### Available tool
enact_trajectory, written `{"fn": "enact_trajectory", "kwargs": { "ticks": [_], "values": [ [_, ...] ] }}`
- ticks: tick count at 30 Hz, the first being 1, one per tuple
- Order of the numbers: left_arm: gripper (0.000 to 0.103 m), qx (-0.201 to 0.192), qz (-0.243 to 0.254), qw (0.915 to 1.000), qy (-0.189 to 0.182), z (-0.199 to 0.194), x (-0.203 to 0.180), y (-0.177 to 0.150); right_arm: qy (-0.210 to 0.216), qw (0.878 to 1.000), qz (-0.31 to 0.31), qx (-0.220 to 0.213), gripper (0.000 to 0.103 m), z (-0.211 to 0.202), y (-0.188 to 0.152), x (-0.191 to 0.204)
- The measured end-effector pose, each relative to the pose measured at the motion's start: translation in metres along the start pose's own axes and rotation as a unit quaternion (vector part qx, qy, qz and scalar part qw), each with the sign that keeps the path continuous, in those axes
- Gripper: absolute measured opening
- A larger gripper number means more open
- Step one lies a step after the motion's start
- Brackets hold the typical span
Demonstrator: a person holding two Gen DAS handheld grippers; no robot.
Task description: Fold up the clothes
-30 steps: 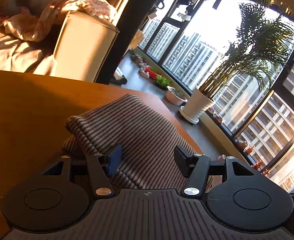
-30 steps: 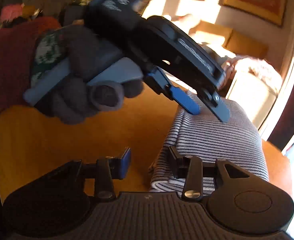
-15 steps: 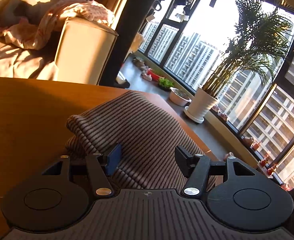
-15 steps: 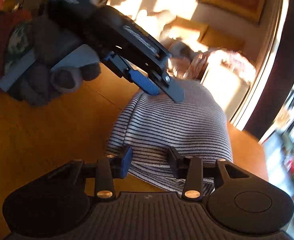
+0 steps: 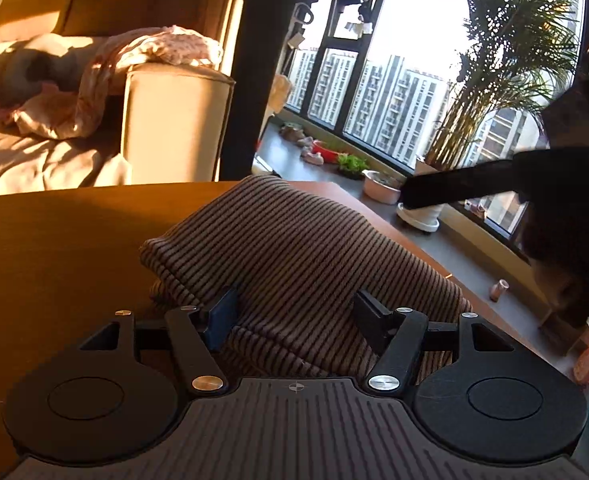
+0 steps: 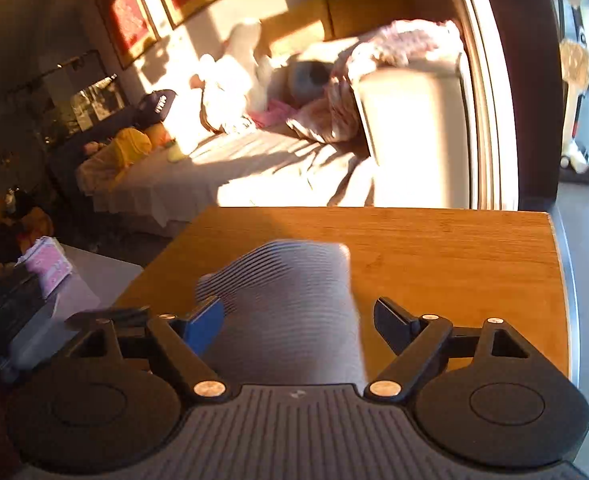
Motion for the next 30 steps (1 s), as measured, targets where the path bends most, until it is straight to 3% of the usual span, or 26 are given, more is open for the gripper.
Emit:
{"fn": "enact_trajectory", "kwargs": {
  "ticks": [3,5,6,9,11,15,17,19,21,25,30],
  "values": [
    [0.07,0.002,0.011,0.9999,0.001,0.0,-0.002,-0.001,0.032,0.997,0.058,0.046,0.083,0.072,0.014,-0.028],
    [0.07,0.005,0.005,1.0,-0.002,0.0,0.002,-0.001,0.054,0.992,0.083,0.074,0.08,0.101,0.005,-0.034],
    [0.071,0.007,0.002,1.0,-0.005,0.0,0.003,-0.002,0.065,0.99,0.092,0.084,0.068,0.113,0.002,-0.036],
    [0.074,0.013,-0.013,0.9997,-0.014,0.003,0.005,-0.005,0.089,0.994,0.049,0.035,0.052,0.099,0.014,-0.017],
    [0.082,0.017,-0.023,0.9994,-0.02,0.005,0.007,-0.007,0.122,0.993,-0.001,-0.005,0.051,0.083,0.03,0.007],
    [0.083,0.026,-0.043,0.9982,-0.032,0.009,0.01,-0.012,0.045,0.997,-0.064,-0.005,0.05,0.075,0.034,0.015],
    [0.083,0.03,-0.053,0.9974,-0.038,0.01,0.011,-0.014,-0.055,0.993,-0.106,0.006,0.049,0.087,0.028,0.0],
    [0.084,0.035,-0.063,0.9965,-0.044,0.012,0.013,-0.016,-0.104,0.986,-0.13,0.009,0.049,0.094,0.017,-0.009],
    [0.085,0.038,-0.072,0.9954,-0.049,0.014,0.014,-0.018,-0.117,0.984,-0.137,-0.003,0.049,0.092,0.015,-0.004],
    [0.085,0.04,-0.09,0.9937,-0.053,0.011,0.018,-0.015,-0.158,0.968,-0.196,-0.022,0.051,0.092,0.01,0.013],
    [0.082,0.042,-0.111,0.992,-0.043,0.0,0.02,-0.008,-0.152,0.972,-0.178,-0.033,0.055,0.085,0.011,0.008]
  ]
}}
Point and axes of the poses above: each gripper's, at about its wrist camera, not at the fingertips, and z roughly the way its jaws point, x to its left, y to its top, the point moved 6 cm from there along z, roughly the way its jaws point, and after that the axes turned 4 degrees about z, right-handed, at the moved point
